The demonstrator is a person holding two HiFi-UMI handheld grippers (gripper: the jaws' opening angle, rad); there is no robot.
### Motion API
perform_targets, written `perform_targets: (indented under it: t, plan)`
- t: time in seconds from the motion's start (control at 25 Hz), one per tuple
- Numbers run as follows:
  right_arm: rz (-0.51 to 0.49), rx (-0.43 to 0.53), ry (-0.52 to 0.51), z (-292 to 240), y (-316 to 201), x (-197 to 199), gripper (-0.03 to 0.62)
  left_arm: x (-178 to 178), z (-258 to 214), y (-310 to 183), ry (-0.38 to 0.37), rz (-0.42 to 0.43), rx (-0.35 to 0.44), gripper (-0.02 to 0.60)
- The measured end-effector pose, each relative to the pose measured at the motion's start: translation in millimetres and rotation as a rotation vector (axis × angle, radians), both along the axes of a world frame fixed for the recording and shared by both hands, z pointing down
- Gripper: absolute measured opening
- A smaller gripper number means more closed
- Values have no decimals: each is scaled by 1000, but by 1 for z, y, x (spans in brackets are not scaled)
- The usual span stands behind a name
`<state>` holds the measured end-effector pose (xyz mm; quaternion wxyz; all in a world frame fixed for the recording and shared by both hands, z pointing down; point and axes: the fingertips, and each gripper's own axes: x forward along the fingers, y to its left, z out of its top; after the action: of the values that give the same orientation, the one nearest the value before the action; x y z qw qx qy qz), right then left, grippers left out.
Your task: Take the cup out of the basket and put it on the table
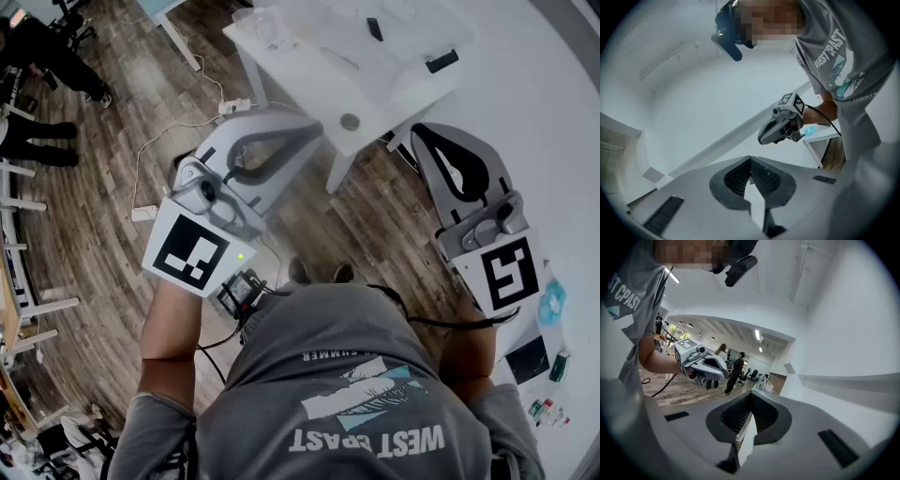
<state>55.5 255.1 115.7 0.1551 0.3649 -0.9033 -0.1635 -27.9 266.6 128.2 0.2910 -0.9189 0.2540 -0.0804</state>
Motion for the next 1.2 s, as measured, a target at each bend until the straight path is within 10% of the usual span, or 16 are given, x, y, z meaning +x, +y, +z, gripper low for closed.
perform_targets:
  t: [1.2]
  plan:
    - [-53, 89, -30, 2, -11, 59, 12, 55, 8, -3, -72, -55, -18, 9]
